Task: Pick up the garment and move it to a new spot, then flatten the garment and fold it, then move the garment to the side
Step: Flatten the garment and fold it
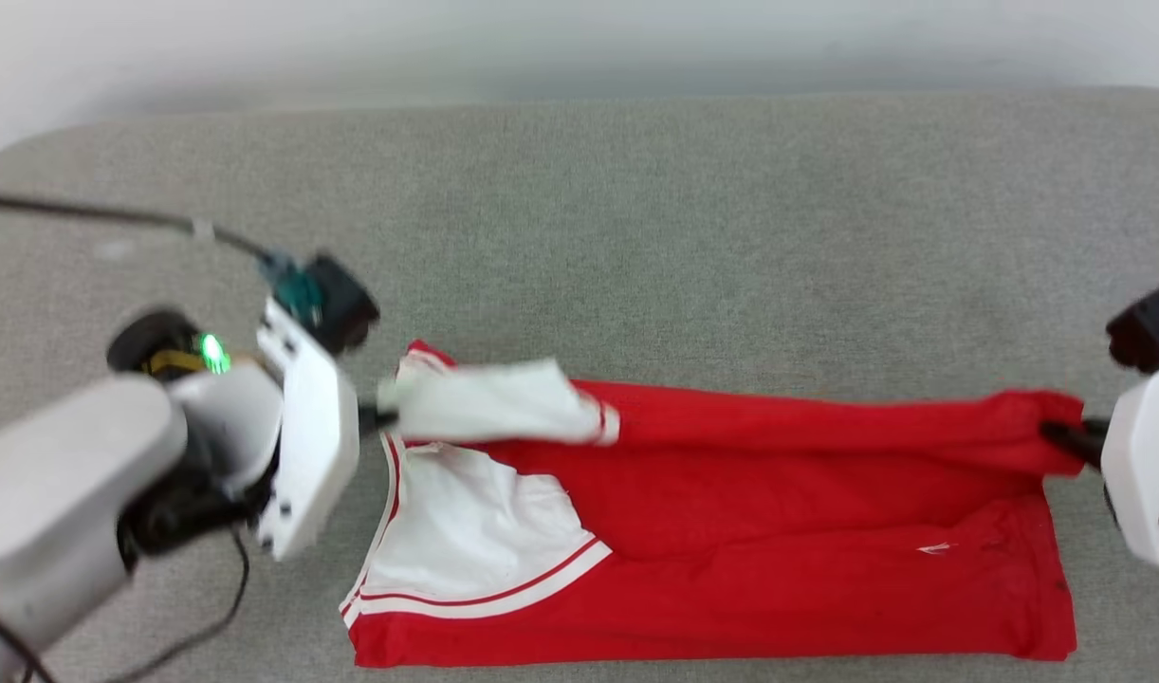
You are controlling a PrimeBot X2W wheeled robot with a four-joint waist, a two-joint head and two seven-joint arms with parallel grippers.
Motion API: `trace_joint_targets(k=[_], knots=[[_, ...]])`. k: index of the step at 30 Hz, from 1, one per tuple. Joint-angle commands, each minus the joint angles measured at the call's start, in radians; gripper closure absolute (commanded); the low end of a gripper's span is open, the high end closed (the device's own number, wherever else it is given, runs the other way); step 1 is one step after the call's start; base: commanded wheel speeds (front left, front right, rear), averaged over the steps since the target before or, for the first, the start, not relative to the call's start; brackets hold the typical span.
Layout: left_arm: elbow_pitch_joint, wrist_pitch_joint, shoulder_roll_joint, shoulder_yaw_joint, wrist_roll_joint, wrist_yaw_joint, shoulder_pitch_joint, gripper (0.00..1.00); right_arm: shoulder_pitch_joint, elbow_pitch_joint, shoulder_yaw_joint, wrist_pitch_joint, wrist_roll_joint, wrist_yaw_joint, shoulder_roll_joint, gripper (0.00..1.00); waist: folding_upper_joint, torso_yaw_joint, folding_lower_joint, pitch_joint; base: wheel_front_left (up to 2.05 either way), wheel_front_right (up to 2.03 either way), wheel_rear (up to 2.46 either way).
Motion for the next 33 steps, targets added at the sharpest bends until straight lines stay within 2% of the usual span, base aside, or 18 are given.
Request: trace_joint_targets(k=[1, 5, 9, 15, 20, 21, 22, 23, 27, 31, 32, 33], knots=[[-0.012, -0.006, 0.01, 0.0, -0.004, 0.009, 0.034, 1.0, 0.028, -0.005, 0.0, -0.009, 0.009, -0.001, -0.006, 1.0, 0.0, -0.004, 0.0001, -0.017, 0.0, 0.0, 0.0], [-0.056, -0.028, 0.045, 0.001, -0.004, 0.044, 0.151, 1.0, 0.126, -0.007, -0.013, -0.048, 0.022, -0.001, -0.015, 1.0, 0.0, -0.006, 0.0001, -0.033, 0.0, 0.0, 0.0], [-0.08, -0.059, 0.054, 0.001, -0.024, 0.076, 0.249, 1.0, 0.205, 0.006, -0.023, -0.084, 0.018, -0.001, 0.009, 1.0, 0.0, -0.011, 0.0001, -0.034, 0.0, 0.0, 0.0], [-0.03, -0.097, 0.01, 0.0, -0.042, 0.092, 0.365, 1.0, 0.264, 0.052, -0.023, -0.105, -0.014, -0.001, 0.071, 1.0, 0.0, -0.018, 0.0001, -0.019, 0.0, 0.0, 0.0], [0.035, -0.119, -0.032, 0.003, -0.046, 0.085, 0.411, 1.0, 0.278, 0.117, -0.014, -0.108, -0.036, -0.001, 0.116, 1.0, 0.0, -0.02, 0.0001, -0.011, 0.0, 0.0, 0.0], [0.046, -0.134, -0.034, 0.007, -0.04, 0.089, 0.411, 0.89, 0.277, 0.125, -0.019, -0.117, -0.035, -0.001, 0.122, 1.0, 0.0, -0.02, 0.0001, -0.013, 0.0, 0.0, 0.0], [0.054, -0.154, -0.034, 0.011, -0.021, 0.094, 0.405, 0.02, 0.274, 0.132, -0.027, -0.123, -0.032, -0.001, 0.126, 0.58, 0.0, -0.021, 0.0001, -0.015, 0.0, 0.0, 0.0], [0.06, -0.171, -0.033, 0.016, -0.017, 0.097, 0.405, 0.0, 0.27, 0.133, -0.033, -0.13, -0.029, -0.001, 0.129, 0.0, 0.0, -0.023, 0.0001, -0.02, 0.0, 0.0, 0.0], [0.031, -0.248, -0.009, 0.042, 0.004, 0.113, 0.414, 0.0, 0.265, 0.089, -0.063, -0.169, -0.027, -0.001, 0.12, 0.0, 0.0, -0.03, 0.0001, -0.045, 0.0, 0.0, 0.0], [-0.014, -0.367, 0.022, 0.088, 0.034, 0.179, 0.433, 0.0, 0.284, 0.018, -0.117, -0.209, -0.025, -0.001, 0.097, 0.0, 0.0, -0.034, 0.0001, -0.066, 0.0, 0.0, 0.0], [-0.061, -0.532, 0.048, 0.149, 0.074, 0.299, 0.466, 0.0, 0.314, -0.041, -0.241, -0.249, -0.019, -0.001, 0.098, 0.0, 0.0, -0.042, 0.0001, -0.072, 0.0, 0.0, 0.0], [-0.069, -0.567, 0.049, 0.159, 0.087, 0.326, 0.475, 0.0, 0.324, -0.041, -0.271, -0.254, -0.014, -0.001, 0.104, 0.0, 0.0, -0.042, 0.0001, -0.07, 0.0, 0.0, 0.0]])
